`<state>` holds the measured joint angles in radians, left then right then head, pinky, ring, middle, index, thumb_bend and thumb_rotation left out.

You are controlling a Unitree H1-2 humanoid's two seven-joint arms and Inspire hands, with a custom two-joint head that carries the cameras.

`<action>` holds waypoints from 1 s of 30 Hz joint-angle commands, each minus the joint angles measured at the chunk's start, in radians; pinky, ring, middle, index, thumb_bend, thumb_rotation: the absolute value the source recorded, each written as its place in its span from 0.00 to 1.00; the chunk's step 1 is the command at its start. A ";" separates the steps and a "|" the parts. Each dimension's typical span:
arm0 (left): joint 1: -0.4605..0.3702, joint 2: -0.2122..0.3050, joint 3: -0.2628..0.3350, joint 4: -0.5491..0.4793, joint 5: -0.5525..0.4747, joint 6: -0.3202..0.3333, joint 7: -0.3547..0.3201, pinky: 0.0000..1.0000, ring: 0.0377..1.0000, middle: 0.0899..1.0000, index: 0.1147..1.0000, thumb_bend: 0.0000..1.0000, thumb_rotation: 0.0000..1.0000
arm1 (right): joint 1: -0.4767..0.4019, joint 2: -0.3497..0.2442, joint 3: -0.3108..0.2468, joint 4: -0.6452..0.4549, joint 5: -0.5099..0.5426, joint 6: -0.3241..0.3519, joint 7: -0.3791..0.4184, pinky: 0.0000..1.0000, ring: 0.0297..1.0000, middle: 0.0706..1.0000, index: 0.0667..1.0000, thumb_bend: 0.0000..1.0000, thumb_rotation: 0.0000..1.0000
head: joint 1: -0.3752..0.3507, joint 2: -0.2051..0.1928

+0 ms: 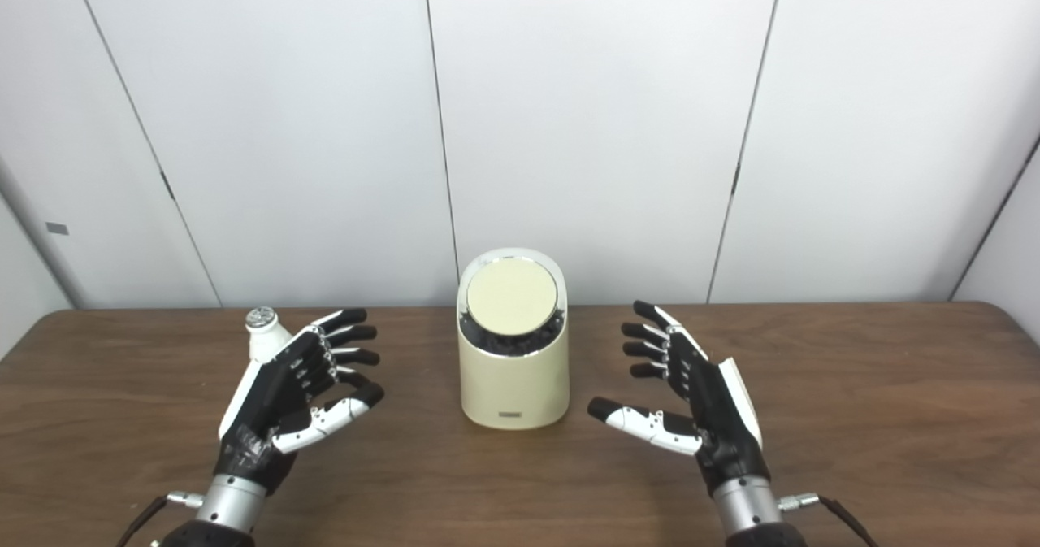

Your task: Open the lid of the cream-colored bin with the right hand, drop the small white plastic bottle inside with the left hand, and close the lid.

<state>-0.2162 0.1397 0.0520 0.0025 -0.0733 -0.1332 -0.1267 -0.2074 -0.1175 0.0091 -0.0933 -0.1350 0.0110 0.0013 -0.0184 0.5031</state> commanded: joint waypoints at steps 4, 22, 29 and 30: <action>-0.023 0.004 0.003 -0.013 -0.003 -0.034 0.004 0.54 0.65 0.73 0.77 0.71 0.11 | -0.026 -0.001 -0.001 -0.017 0.001 -0.044 -0.003 0.67 0.75 0.78 0.85 0.77 0.33 | -0.001 0.001; -0.041 -0.005 -0.001 0.013 -0.001 -0.035 0.005 0.54 0.65 0.73 0.76 0.72 0.11 | -0.069 0.021 0.015 -0.022 -0.045 -0.014 -0.021 0.63 0.75 0.79 0.84 0.76 0.32 | 0.001 -0.014; -0.053 -0.006 -0.001 0.038 0.001 -0.057 0.005 0.54 0.65 0.73 0.75 0.73 0.12 | -0.167 0.024 0.039 -0.037 -0.163 0.099 -0.032 0.60 0.79 0.87 0.85 0.76 0.32 | -0.005 -0.019; -0.054 -0.006 -0.002 0.040 0.003 -0.058 0.006 0.54 0.65 0.73 0.75 0.73 0.12 | -0.177 0.023 0.043 -0.038 -0.178 0.112 -0.031 0.61 0.79 0.87 0.86 0.75 0.32 | -0.005 -0.019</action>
<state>-0.2299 0.1331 0.0495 0.0560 -0.0736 -0.1454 -0.1282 -0.3389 -0.0906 0.0472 -0.0955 -0.2887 0.1185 -0.0188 -0.0230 0.4832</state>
